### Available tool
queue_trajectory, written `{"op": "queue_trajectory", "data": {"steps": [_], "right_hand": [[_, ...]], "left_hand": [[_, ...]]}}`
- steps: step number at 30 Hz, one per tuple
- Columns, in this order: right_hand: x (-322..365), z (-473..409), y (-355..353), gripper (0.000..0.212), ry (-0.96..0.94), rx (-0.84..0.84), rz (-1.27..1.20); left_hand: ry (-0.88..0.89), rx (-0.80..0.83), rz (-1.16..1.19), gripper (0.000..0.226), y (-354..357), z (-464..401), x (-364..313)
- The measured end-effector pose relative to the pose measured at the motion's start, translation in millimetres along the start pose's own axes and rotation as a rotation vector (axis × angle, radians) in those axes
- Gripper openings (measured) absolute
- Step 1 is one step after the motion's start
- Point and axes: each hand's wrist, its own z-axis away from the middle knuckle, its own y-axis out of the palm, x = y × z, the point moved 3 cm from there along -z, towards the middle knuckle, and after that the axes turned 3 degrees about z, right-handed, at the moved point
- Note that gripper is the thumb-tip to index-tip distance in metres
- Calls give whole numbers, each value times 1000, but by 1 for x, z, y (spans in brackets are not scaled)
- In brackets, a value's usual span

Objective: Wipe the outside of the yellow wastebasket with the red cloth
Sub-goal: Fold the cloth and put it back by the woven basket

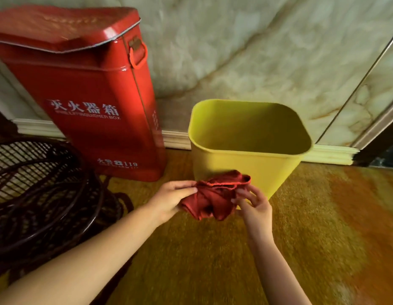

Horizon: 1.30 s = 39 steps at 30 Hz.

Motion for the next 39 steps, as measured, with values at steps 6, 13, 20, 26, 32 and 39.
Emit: {"op": "queue_trajectory", "data": {"steps": [6, 13, 20, 26, 32, 39], "right_hand": [[-23, 26, 37, 59, 145, 203, 103], [-3, 60, 105, 31, 326, 601, 166], [43, 77, 197, 16, 139, 829, 181], [60, 73, 256, 18, 115, 836, 222], [50, 59, 280, 15, 182, 717, 275], [4, 50, 275, 11, 201, 562, 434]], "left_hand": [[-37, 52, 45, 24, -53, 44, -13], [40, 60, 164, 28, -127, 108, -27], [151, -190, 68, 23, -222, 155, -65], [185, -237, 33, 25, -275, 151, -91], [157, -306, 65, 25, -300, 116, -90], [27, -538, -26, 25, -304, 88, -50]]}}
